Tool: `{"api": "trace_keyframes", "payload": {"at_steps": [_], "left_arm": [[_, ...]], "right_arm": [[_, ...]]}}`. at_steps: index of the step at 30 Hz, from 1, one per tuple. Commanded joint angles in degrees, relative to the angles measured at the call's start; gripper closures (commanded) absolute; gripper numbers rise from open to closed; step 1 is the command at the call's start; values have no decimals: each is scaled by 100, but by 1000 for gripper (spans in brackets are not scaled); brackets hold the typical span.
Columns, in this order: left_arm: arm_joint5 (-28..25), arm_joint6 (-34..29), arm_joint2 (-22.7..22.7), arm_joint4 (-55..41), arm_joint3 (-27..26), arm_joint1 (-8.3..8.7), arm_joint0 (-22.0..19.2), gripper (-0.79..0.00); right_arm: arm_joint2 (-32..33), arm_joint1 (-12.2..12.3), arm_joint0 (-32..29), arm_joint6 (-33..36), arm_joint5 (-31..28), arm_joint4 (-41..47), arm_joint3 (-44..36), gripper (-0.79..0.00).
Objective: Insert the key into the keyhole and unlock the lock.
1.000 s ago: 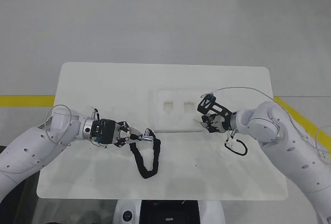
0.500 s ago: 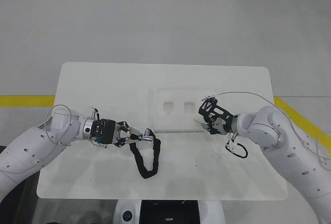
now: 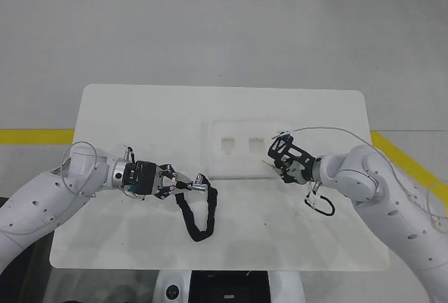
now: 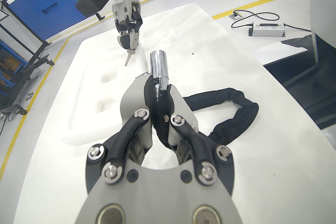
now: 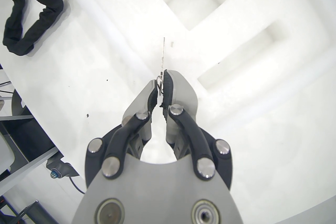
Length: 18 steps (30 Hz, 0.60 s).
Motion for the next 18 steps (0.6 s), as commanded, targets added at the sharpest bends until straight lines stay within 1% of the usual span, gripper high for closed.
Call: {"api": "trace_keyframes", "payload": {"at_steps": [1, 4, 11, 15, 18], "left_arm": [[0, 0, 0, 0, 0, 0, 0, 0], [0, 0, 0, 0, 0, 0, 0, 0], [0, 0, 0, 0, 0, 0, 0, 0], [0, 0, 0, 0, 0, 0, 0, 0], [0, 0, 0, 0, 0, 0, 0, 0]], "right_arm": [[-22, -11, 23, 1, -12, -5, 3, -46], [-62, -29, 63, 18, -22, -30, 27, 0], [-87, -61, 125, 16, -15, 2, 111, 0], [71, -31, 112, 120, 37, -19, -141, 0], [234, 11, 95, 429, 58, 59, -549, 0]]}}
